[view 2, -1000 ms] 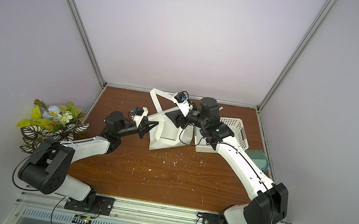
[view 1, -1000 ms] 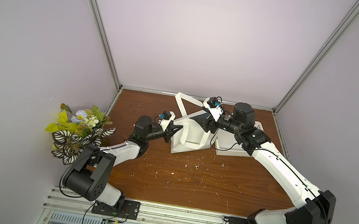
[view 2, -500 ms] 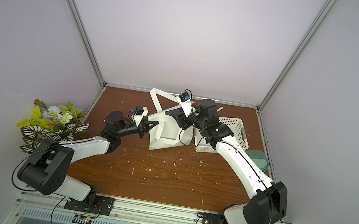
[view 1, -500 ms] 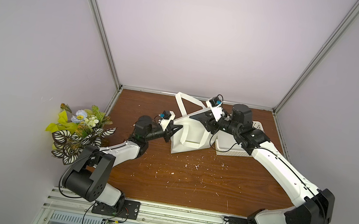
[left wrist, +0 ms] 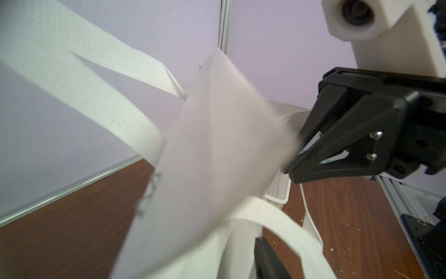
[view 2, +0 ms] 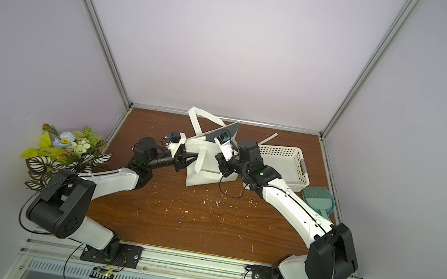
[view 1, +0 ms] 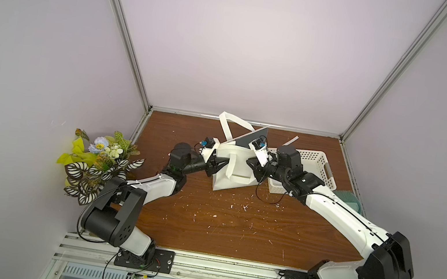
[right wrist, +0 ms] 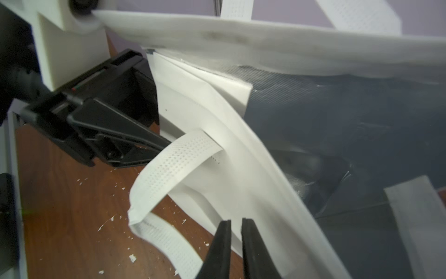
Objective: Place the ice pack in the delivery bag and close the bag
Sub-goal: Close the delivery bag at the center of the board, then seal the delivery bag at the center of the board.
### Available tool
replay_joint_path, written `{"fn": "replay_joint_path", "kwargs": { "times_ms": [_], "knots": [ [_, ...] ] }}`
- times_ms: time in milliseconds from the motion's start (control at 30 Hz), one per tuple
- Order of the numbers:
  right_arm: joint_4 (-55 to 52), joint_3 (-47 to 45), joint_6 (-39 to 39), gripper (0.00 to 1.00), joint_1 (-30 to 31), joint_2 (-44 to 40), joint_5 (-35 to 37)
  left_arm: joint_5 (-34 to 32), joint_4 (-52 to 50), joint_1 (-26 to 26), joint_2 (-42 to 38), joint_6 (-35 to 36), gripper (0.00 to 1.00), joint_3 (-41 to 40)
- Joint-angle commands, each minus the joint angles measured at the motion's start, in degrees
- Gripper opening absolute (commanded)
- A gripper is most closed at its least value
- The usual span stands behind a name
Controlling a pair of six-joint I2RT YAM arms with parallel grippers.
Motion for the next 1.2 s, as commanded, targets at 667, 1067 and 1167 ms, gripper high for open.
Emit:
{"fn": "replay_joint_path", "kwargs": {
  "times_ms": [667, 1067, 1167],
  "knots": [
    [6.3, 3.1, -2.5, 0.16, -0.6, 4.6, 2.8, 0.6, 3.3, -2.1, 6.1, -0.6, 0.01, 3.6],
    [11.7, 9.3, -5.7, 0.16, -3.0, 12.5, 3.0, 3.8, 3.3, -2.4, 1.6, 0.4, 0.01, -0.1],
    [11.7, 10.3, -5.8, 0.16, -3.6, 13.4, 2.7, 4.3, 3.3, -2.7, 0.8, 0.5, 0.0, -0.6]
  ]
}}
